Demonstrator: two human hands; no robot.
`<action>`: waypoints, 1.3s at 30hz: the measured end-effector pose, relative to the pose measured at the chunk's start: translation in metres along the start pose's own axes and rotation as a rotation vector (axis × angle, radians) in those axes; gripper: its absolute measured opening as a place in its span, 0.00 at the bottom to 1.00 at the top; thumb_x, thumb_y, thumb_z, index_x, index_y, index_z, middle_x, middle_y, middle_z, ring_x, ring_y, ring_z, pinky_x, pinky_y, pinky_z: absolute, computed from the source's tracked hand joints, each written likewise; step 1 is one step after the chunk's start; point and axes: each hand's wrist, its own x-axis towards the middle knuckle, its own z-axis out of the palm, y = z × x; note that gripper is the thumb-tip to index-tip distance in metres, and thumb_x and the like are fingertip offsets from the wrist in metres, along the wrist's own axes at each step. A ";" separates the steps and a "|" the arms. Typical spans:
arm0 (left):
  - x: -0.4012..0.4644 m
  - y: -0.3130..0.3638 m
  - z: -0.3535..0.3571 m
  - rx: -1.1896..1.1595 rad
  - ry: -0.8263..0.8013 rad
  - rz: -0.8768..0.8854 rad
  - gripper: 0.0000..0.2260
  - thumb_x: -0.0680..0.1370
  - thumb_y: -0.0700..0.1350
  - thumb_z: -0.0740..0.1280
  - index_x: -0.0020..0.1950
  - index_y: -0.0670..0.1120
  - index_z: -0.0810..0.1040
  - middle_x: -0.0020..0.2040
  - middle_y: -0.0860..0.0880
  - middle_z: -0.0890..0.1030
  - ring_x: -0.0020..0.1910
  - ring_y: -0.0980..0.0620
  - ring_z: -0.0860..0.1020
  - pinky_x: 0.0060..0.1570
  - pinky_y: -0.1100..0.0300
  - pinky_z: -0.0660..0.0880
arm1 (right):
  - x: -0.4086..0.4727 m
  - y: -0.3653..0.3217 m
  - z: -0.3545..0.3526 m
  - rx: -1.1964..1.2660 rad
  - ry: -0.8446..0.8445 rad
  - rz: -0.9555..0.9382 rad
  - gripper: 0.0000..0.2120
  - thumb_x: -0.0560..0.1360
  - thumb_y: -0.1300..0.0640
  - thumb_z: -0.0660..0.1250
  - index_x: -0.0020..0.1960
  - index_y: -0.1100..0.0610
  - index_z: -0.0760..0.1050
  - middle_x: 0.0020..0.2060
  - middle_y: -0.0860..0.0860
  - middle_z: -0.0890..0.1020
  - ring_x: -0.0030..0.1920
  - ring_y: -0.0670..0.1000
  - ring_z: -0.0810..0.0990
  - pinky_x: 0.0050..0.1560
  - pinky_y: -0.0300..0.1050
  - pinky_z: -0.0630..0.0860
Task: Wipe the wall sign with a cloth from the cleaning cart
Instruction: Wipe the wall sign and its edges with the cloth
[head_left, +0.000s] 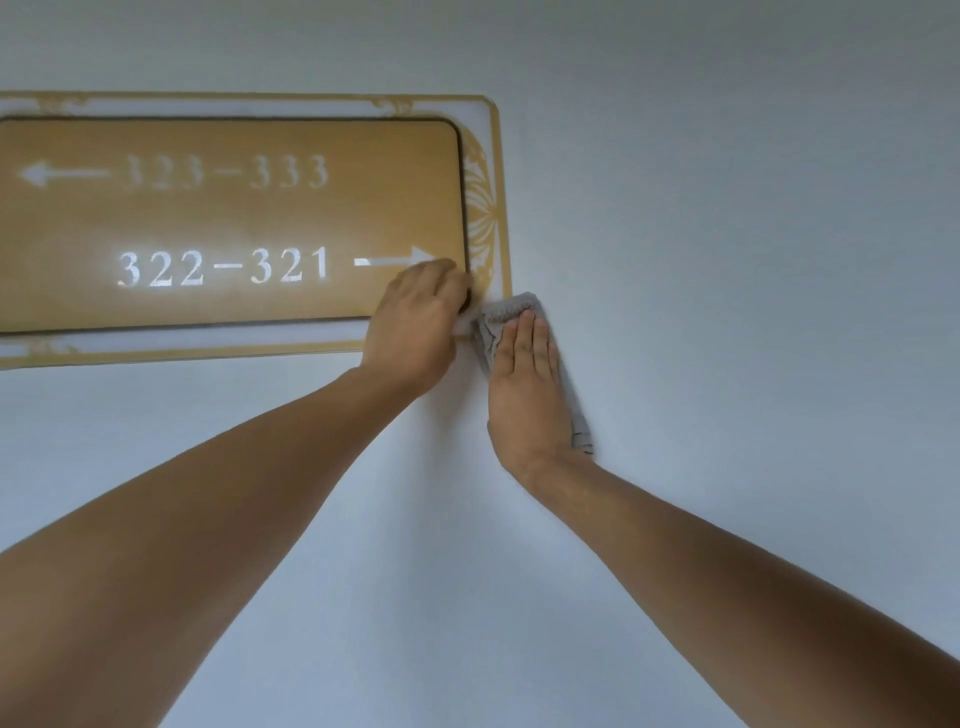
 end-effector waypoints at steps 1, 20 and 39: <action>-0.001 -0.005 0.002 0.022 0.014 -0.035 0.25 0.67 0.29 0.61 0.63 0.38 0.75 0.66 0.36 0.75 0.65 0.35 0.72 0.65 0.44 0.68 | 0.001 0.003 0.001 -0.015 0.000 -0.017 0.37 0.79 0.62 0.58 0.77 0.70 0.39 0.77 0.68 0.44 0.78 0.65 0.42 0.77 0.56 0.45; 0.062 -0.042 0.013 0.184 0.064 -0.130 0.24 0.73 0.48 0.56 0.66 0.40 0.72 0.72 0.38 0.69 0.71 0.38 0.66 0.71 0.42 0.60 | 0.131 0.024 -0.044 -0.073 0.096 -0.085 0.37 0.76 0.64 0.60 0.78 0.67 0.43 0.78 0.64 0.48 0.79 0.60 0.47 0.77 0.52 0.48; 0.119 -0.050 0.037 0.154 0.261 -0.204 0.25 0.74 0.51 0.52 0.67 0.41 0.72 0.72 0.39 0.70 0.74 0.41 0.64 0.76 0.43 0.56 | 0.243 0.028 -0.082 0.118 0.280 -0.070 0.36 0.76 0.62 0.65 0.78 0.66 0.50 0.78 0.62 0.55 0.78 0.58 0.53 0.77 0.47 0.51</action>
